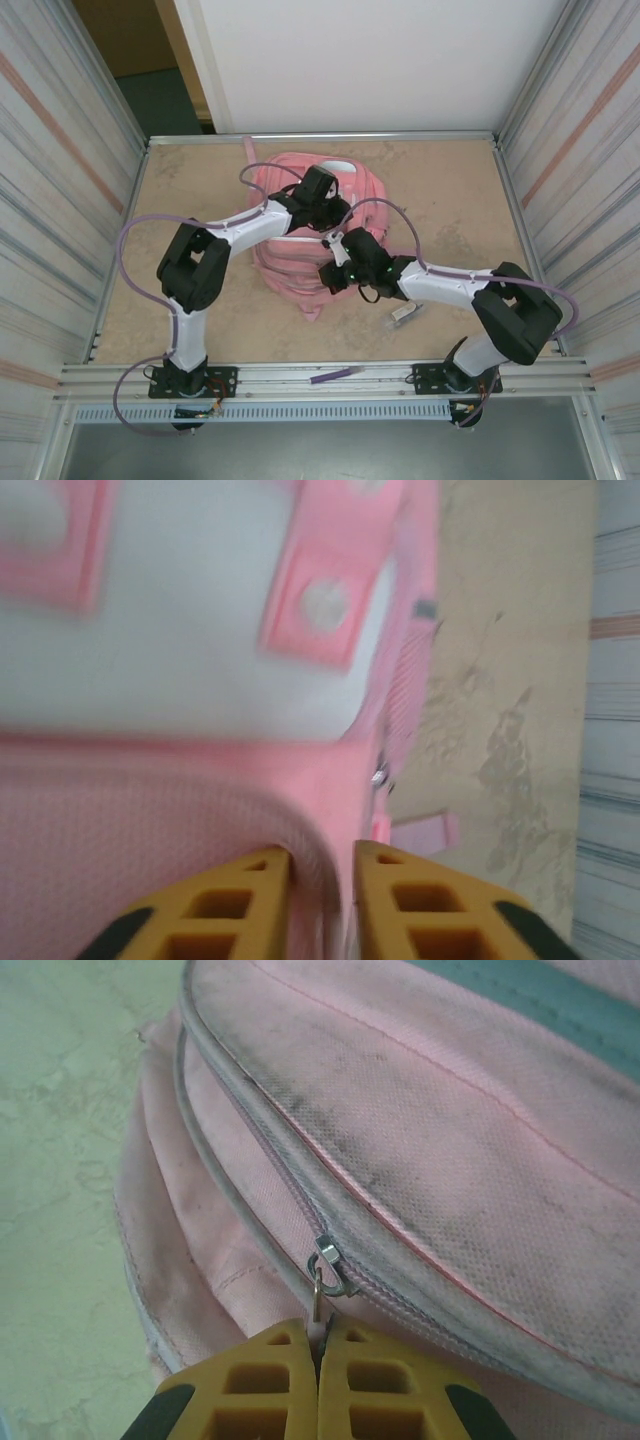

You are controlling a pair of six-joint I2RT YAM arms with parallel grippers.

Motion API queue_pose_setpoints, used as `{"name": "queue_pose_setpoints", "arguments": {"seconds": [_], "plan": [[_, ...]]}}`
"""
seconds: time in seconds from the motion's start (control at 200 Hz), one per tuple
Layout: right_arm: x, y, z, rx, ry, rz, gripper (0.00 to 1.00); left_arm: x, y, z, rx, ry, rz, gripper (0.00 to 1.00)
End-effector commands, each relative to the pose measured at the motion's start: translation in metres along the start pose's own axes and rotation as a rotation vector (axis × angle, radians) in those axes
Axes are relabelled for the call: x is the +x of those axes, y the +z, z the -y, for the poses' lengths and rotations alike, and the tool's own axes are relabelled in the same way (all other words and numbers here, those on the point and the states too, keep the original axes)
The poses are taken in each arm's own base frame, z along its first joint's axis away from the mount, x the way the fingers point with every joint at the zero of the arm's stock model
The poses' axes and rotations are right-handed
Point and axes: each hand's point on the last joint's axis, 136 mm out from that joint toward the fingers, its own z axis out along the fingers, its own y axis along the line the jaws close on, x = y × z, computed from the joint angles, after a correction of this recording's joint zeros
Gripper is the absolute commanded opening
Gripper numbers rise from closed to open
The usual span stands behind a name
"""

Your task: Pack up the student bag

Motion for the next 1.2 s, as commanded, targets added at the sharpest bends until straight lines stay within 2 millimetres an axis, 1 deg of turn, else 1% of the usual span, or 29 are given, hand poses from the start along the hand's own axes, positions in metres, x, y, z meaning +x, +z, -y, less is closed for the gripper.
{"name": "queue_pose_setpoints", "arguments": {"seconds": [0.0, 0.04, 0.07, 0.13, 0.19, 0.241, 0.306, 0.361, 0.401, 0.466, 0.551, 0.621, 0.757, 0.807, 0.867, 0.917, 1.012, 1.047, 1.198], "plan": [[-0.001, -0.013, -0.015, -0.138, 0.000, -0.017, 0.00, -0.054, -0.044, 0.009, 0.034, 0.115, 0.209, 0.28], [-0.003, -0.018, -0.010, -0.144, 0.003, -0.028, 0.00, -0.056, -0.057, -0.001, 0.023, 0.136, 0.206, 0.29], [-0.004, -0.022, -0.005, -0.142, 0.004, -0.034, 0.00, -0.057, -0.069, -0.008, 0.012, 0.143, 0.208, 0.31], [-0.008, -0.029, 0.004, -0.143, 0.001, -0.030, 0.00, -0.063, -0.094, -0.029, -0.046, 0.186, 0.243, 0.37], [-0.013, -0.034, 0.013, -0.148, 0.011, -0.018, 0.00, -0.068, -0.118, -0.053, -0.127, 0.260, 0.284, 0.39], [-0.018, -0.039, 0.019, -0.161, 0.028, -0.009, 0.00, -0.072, -0.136, -0.076, -0.200, 0.281, 0.320, 0.42], [-0.024, -0.046, 0.028, -0.163, 0.048, -0.002, 0.00, -0.076, -0.150, -0.102, -0.248, 0.293, 0.353, 0.43], [-0.025, -0.049, 0.035, -0.154, 0.050, -0.001, 0.00, -0.075, -0.155, -0.121, -0.254, 0.274, 0.354, 0.43], [-0.026, -0.049, 0.039, -0.152, 0.051, -0.002, 0.00, -0.072, -0.154, -0.131, -0.242, 0.240, 0.335, 0.43], [-0.027, -0.050, 0.044, -0.158, 0.061, -0.014, 0.00, -0.063, -0.149, -0.138, -0.217, 0.197, 0.289, 0.43], [-0.028, -0.050, 0.052, -0.150, 0.075, -0.016, 0.00, -0.050, -0.133, -0.123, -0.113, 0.208, 0.210, 0.43], [-0.030, -0.050, 0.056, -0.147, 0.083, -0.007, 0.00, -0.044, -0.123, -0.113, -0.050, 0.206, 0.153, 0.43], [-0.032, -0.048, 0.056, -0.164, 0.090, -0.010, 0.00, -0.038, -0.107, -0.099, -0.020, 0.247, 0.079, 0.44], [-0.032, -0.048, 0.056, -0.162, 0.090, -0.004, 0.00, -0.038, -0.102, -0.105, -0.055, 0.233, 0.054, 0.44], [-0.032, -0.047, 0.057, -0.161, 0.088, -0.004, 0.00, -0.037, -0.094, -0.125, -0.149, 0.186, 0.023, 0.44], [-0.032, -0.047, 0.057, -0.166, 0.088, -0.007, 0.00, -0.036, -0.087, -0.134, -0.171, 0.164, -0.012, 0.44], [-0.031, -0.049, 0.057, -0.160, 0.091, -0.004, 0.00, -0.031, -0.075, -0.140, -0.174, 0.109, -0.052, 0.42], [-0.031, -0.049, 0.057, -0.156, 0.090, 0.000, 0.00, -0.030, -0.072, -0.139, -0.158, 0.105, -0.059, 0.42], [-0.030, -0.049, 0.060, -0.161, 0.093, -0.009, 0.00, -0.030, -0.067, -0.138, -0.145, 0.071, -0.063, 0.42]]}}
